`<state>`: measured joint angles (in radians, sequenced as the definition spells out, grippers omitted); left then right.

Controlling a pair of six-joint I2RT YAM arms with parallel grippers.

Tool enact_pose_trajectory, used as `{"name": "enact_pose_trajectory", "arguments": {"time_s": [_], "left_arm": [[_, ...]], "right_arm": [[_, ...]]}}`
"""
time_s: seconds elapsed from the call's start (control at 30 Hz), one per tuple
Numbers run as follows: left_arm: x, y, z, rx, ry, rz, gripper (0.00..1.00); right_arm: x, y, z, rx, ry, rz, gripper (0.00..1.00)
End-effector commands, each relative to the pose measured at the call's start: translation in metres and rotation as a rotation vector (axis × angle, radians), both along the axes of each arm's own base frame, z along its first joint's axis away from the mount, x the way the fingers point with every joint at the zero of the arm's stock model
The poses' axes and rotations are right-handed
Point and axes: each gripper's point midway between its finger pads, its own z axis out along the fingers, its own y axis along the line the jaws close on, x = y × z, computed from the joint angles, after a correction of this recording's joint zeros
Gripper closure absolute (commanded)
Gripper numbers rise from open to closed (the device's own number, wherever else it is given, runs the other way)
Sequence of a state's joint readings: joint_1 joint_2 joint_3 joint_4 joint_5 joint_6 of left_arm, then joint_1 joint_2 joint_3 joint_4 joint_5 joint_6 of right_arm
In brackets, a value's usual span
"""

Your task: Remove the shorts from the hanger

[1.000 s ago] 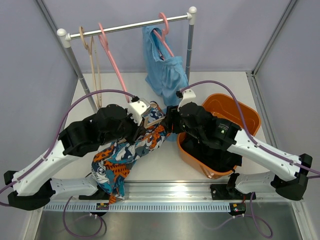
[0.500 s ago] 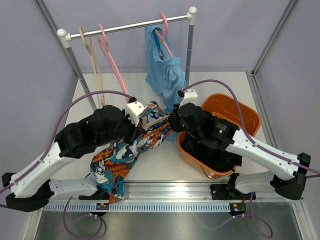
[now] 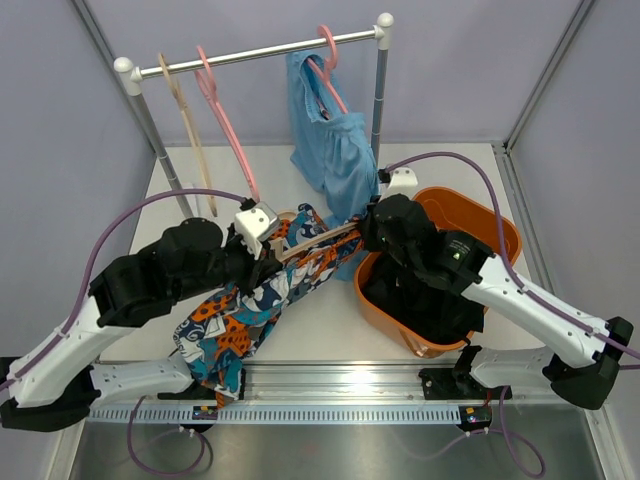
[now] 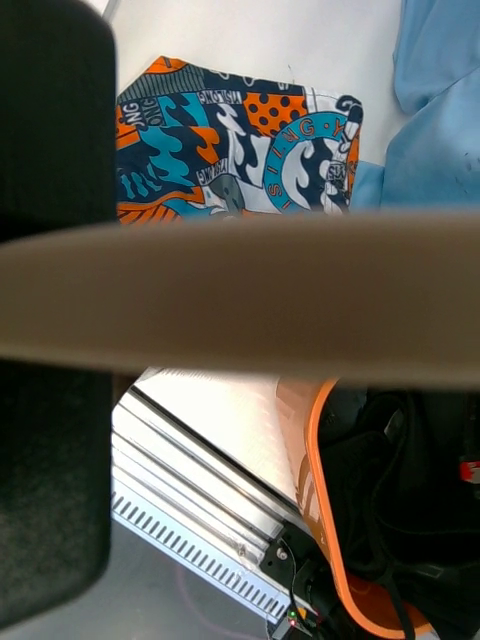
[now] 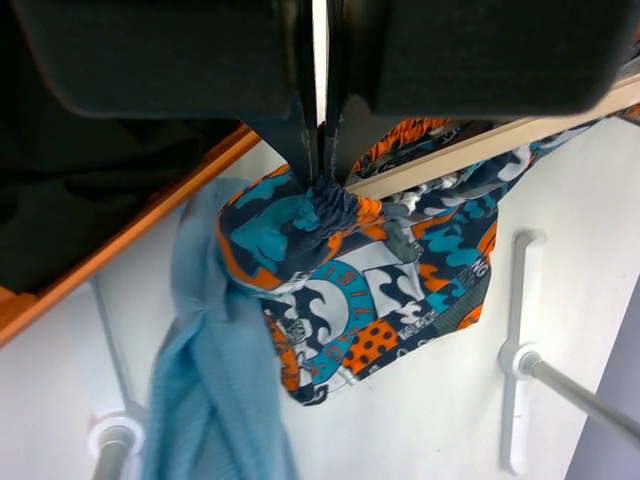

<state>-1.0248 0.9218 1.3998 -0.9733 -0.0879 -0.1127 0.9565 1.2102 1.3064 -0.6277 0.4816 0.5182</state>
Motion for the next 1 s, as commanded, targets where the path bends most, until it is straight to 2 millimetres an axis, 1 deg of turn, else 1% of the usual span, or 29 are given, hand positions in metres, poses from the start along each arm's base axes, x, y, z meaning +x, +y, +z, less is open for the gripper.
{"name": "enact_pose_trajectory", "arguments": {"time_s": [0.0, 0.17, 0.23, 0.37, 0.5, 0.57, 0.6, 0.67, 0.7, 0.73, 0.77, 0.8, 0.83, 0.87, 0.97], "left_arm": [[-0.017, 0.004, 0.018, -0.072, -0.021, -0.069, 1.00], [-0.030, 0.011, 0.031, -0.135, -0.044, -0.110, 1.00], [-0.032, 0.012, 0.034, -0.150, -0.053, -0.115, 1.00], [-0.036, 0.015, 0.042, -0.184, -0.068, -0.124, 1.00], [-0.034, 0.017, 0.052, -0.225, -0.092, -0.109, 1.00], [-0.031, 0.018, 0.060, -0.262, -0.114, -0.085, 1.00], [-0.028, 0.020, 0.070, -0.301, -0.145, -0.066, 1.00], [-0.024, 0.020, 0.073, -0.339, -0.160, -0.043, 1.00], [-0.023, 0.020, 0.083, -0.382, -0.183, -0.037, 1.00], [-0.021, 0.020, 0.085, -0.400, -0.184, -0.018, 1.00], [-0.018, 0.018, 0.084, -0.408, -0.186, -0.010, 1.00], [-0.014, 0.016, 0.091, -0.437, -0.204, 0.007, 1.00], [-0.012, 0.014, 0.091, -0.454, -0.200, 0.021, 1.00], [-0.008, 0.010, 0.092, -0.474, -0.207, 0.031, 1.00], [0.000, 0.003, 0.091, -0.518, -0.202, 0.063, 1.00]], "right_arm": [[0.023, -0.054, 0.009, -0.073, -0.061, -0.170, 1.00], [0.030, -0.072, 0.006, -0.091, -0.058, -0.203, 1.00], [0.033, -0.078, 0.004, -0.100, -0.054, -0.216, 1.00], [0.032, -0.074, 0.001, -0.086, -0.045, -0.194, 1.00], [0.028, -0.072, -0.001, -0.071, -0.039, -0.180, 1.00], [0.024, -0.067, -0.004, -0.046, -0.023, -0.152, 1.00], [0.022, -0.064, 0.000, -0.021, -0.030, -0.137, 1.00], [0.015, -0.054, -0.004, 0.016, -0.007, -0.081, 1.00], [0.014, -0.050, 0.000, 0.041, -0.012, -0.065, 1.00], [0.010, -0.045, -0.003, 0.054, 0.003, -0.040, 1.00], [0.007, -0.041, -0.001, 0.064, 0.003, -0.020, 1.00], [0.004, -0.038, 0.000, 0.073, 0.002, -0.005, 1.00], [0.002, -0.035, 0.001, 0.072, -0.001, 0.004, 1.00], [-0.006, -0.027, 0.002, 0.072, 0.000, 0.034, 1.00], [-0.017, -0.011, 0.009, 0.074, -0.017, 0.064, 1.00]]}}
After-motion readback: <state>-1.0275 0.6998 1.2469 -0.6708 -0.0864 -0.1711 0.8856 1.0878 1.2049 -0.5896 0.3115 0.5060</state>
